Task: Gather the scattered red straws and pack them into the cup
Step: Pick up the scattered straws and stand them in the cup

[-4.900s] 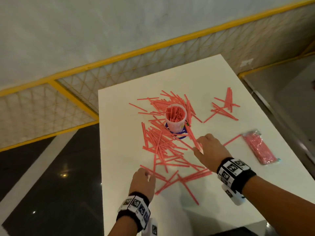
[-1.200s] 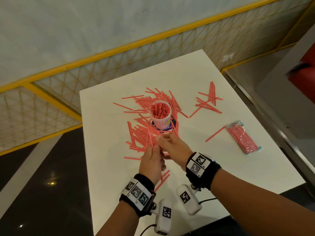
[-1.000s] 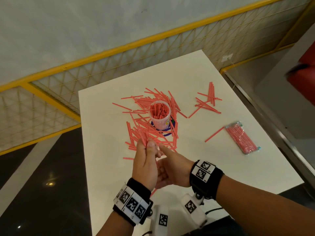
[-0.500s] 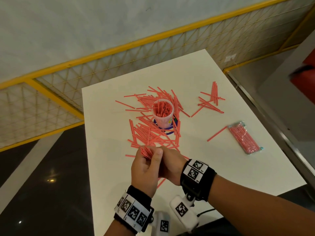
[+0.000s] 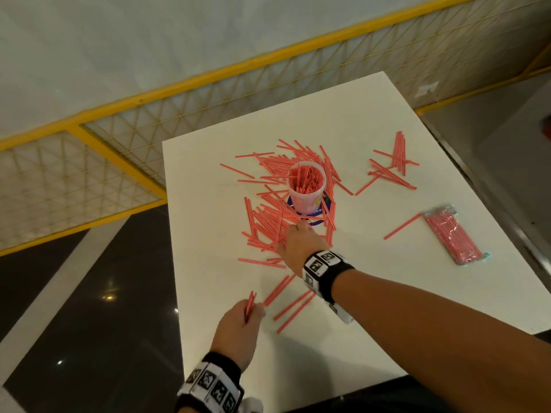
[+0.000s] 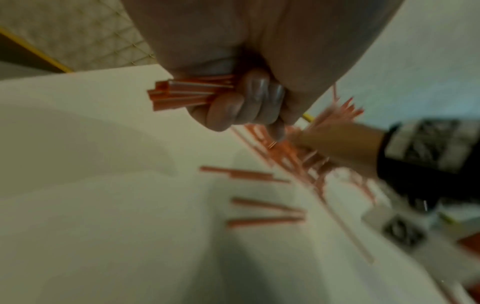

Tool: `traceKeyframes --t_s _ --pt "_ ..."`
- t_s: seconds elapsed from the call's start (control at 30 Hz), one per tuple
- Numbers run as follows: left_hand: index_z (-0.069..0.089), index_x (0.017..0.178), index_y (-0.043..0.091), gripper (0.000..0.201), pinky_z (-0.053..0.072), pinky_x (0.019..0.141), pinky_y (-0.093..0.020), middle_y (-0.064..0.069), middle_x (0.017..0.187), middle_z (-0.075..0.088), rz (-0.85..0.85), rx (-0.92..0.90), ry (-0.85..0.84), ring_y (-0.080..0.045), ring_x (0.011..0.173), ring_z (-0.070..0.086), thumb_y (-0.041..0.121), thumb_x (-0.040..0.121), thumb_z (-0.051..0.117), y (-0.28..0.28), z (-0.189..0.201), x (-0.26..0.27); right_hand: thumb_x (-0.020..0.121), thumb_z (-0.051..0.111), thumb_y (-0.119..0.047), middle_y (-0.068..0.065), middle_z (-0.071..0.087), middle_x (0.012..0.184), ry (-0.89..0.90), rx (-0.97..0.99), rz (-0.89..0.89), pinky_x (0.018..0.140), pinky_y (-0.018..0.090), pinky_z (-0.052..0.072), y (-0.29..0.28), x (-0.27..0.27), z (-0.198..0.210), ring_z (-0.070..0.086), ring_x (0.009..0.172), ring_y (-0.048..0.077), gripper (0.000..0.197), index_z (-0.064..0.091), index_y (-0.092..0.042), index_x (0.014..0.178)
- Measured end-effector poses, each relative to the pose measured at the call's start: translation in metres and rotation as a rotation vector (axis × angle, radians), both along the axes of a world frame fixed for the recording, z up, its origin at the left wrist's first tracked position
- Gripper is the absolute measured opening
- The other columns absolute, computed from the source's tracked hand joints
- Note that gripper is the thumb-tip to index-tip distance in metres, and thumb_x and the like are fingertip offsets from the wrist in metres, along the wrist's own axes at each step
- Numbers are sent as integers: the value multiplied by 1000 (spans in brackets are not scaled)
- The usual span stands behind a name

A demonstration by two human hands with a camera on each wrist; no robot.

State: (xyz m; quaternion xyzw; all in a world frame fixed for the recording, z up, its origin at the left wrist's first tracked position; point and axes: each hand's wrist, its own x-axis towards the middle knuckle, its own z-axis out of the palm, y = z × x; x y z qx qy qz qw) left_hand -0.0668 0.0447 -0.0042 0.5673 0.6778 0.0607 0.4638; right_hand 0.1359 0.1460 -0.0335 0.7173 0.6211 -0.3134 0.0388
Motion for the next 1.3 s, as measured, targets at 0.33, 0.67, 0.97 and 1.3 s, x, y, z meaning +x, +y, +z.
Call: traceKeyframes --t_s 0.33,0.67,0.97,1.3 --pt "61 91 27 20 42 60 -22 2 77 62 -34 -34 40 -9 68 56 41 103 53 -35 -11 -12 99 43 -2 24 42 137 -186 -8 149 94 51 55 21 -29 -17 52 124 41 39 50 3 137" --pt "61 88 18 27 45 62 -27 -1 77 62 19 26 9 -14 67 55 39 104 53 3 -18 -3 93 53 0 21 45 135 -144 11 178 93 47 54 19 -1 7 56 118 38 38 55 -2 132" --pt "60 68 29 41 37 53 -28 10 49 38 205 -29 -341 -17 47 37 64 89 64 61 17 62 98 61 -31 0 59 65 398 142 -211 60 29 42 -26 35 50 53 61 14 35 63 -12 68" --pt "77 92 19 54 57 94 -58 -16 96 78 420 -134 -577 -37 95 75 69 72 72 80 13 107 99 53 -15 -15 55 69 539 141 -127 53 14 37 -49 25 84 52 54 1 28 60 -25 74"
